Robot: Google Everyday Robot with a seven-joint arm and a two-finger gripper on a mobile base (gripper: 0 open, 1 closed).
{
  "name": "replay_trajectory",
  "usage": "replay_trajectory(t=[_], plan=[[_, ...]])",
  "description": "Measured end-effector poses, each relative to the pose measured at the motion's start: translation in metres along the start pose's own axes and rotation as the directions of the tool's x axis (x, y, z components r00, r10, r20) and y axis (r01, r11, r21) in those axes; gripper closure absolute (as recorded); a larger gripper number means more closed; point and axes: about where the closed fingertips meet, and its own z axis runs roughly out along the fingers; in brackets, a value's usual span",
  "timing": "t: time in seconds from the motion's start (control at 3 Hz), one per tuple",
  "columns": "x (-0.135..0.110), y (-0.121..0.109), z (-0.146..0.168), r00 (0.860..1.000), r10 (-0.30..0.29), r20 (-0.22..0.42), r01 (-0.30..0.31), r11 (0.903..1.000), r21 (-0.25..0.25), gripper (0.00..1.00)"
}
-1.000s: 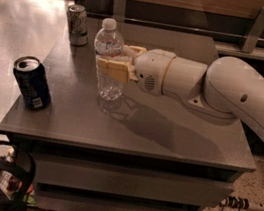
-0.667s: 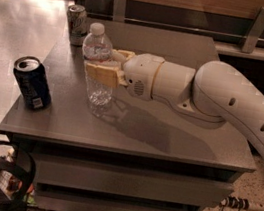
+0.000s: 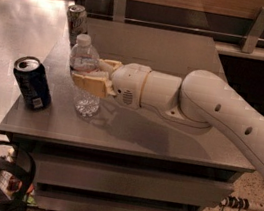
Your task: Move water bottle near pepsi can
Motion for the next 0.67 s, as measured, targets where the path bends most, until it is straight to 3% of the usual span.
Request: replay_trajectory(t=[0.33, 0.67], plan=[[0.0019, 0.0063, 0.0048, 1.0, -0.004, -0.002, 0.004, 0.9996, -0.027, 0.97], [0.001, 0.0081, 0.0065, 1.0, -0.006, -0.002, 0.006, 0.9995, -0.03, 0.67]])
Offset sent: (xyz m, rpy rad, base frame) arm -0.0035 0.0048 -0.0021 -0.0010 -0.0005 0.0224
